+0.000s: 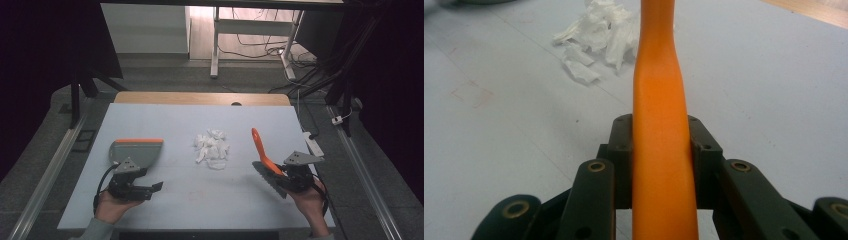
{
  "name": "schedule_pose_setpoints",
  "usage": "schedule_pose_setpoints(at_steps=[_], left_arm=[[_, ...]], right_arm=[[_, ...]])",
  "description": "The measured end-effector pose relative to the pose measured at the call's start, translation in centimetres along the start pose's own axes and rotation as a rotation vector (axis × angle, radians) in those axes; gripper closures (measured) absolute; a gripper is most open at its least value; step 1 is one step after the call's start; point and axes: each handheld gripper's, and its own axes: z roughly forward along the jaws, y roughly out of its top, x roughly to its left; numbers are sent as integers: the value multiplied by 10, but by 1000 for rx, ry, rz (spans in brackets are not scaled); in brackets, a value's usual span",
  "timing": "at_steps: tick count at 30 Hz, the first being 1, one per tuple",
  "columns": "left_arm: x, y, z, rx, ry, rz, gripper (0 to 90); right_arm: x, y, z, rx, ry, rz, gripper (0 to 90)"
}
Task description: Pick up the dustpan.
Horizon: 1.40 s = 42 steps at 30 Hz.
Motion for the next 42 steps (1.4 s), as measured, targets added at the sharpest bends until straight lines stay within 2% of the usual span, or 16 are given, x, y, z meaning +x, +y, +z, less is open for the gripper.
schedule_pose_setpoints(at_steps=[5,18,31,36,42], left_arm=[[-3,2,-1,0,6,9,198],[-2,2,-1,5,1,0,192],[-4,4,-3,11,1,11,194],[-6,5,-7,17,16,10,197],[-4,6,-16,14,39,-10,197]], right_arm=[[0,0,4,8,-3,-8,703],[3,0,9,17,5,-6,703],[2,-1,8,16,-3,-7,703],[3,0,9,18,-2,-8,703],[5,1,12,26,2,-19,703]])
